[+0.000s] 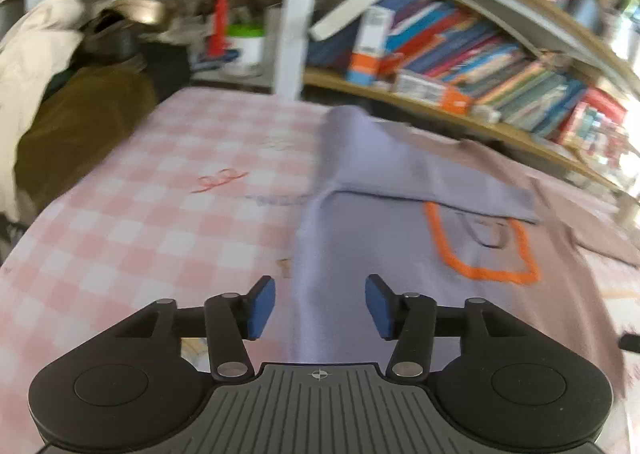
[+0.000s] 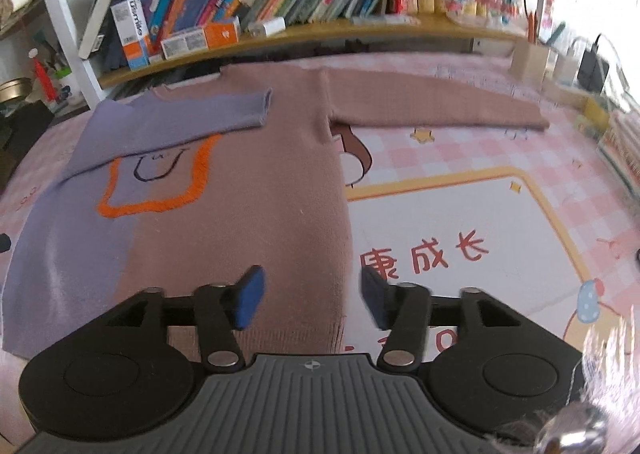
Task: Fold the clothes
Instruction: 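Grasp the lavender side edge with the left gripper and fold it inward, then move the right gripper to the pink sleeve cuff, then grasp the pink sleeve cuff with the right gripper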
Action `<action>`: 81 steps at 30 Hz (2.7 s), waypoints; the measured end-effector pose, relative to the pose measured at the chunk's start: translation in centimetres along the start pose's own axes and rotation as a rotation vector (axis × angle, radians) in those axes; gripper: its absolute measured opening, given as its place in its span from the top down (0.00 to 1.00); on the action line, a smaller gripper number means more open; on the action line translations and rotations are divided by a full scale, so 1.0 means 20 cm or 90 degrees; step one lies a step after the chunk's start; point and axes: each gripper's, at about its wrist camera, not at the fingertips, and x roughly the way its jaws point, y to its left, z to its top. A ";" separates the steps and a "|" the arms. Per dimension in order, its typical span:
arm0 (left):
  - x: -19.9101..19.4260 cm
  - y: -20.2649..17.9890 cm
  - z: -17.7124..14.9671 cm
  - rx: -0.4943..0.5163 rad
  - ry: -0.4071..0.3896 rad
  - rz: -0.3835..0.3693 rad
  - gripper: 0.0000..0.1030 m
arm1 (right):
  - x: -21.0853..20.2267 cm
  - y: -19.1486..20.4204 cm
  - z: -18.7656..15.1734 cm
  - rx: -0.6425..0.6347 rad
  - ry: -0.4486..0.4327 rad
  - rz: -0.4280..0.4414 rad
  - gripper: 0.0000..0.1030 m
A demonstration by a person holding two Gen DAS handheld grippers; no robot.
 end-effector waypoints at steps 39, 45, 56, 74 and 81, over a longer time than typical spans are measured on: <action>0.09 -0.78 -0.15 0.085 0.048 -0.006 0.17 | 0.02 -0.70 0.10 0.083 -0.011 -0.058 0.19; 0.10 -0.99 -0.19 0.069 0.046 0.020 0.17 | 0.14 -0.96 0.24 0.073 -0.009 -0.028 0.19; 0.09 -1.21 -0.26 0.068 0.074 0.073 0.17 | 0.38 -1.34 0.46 0.089 -0.011 0.017 0.23; 0.02 -1.26 -0.27 0.056 0.058 0.096 0.17 | 0.61 -1.43 0.64 0.142 -0.032 0.048 0.47; 0.00 -1.23 -0.29 0.041 0.066 0.116 0.17 | 0.67 -1.42 0.68 0.164 -0.053 0.088 0.50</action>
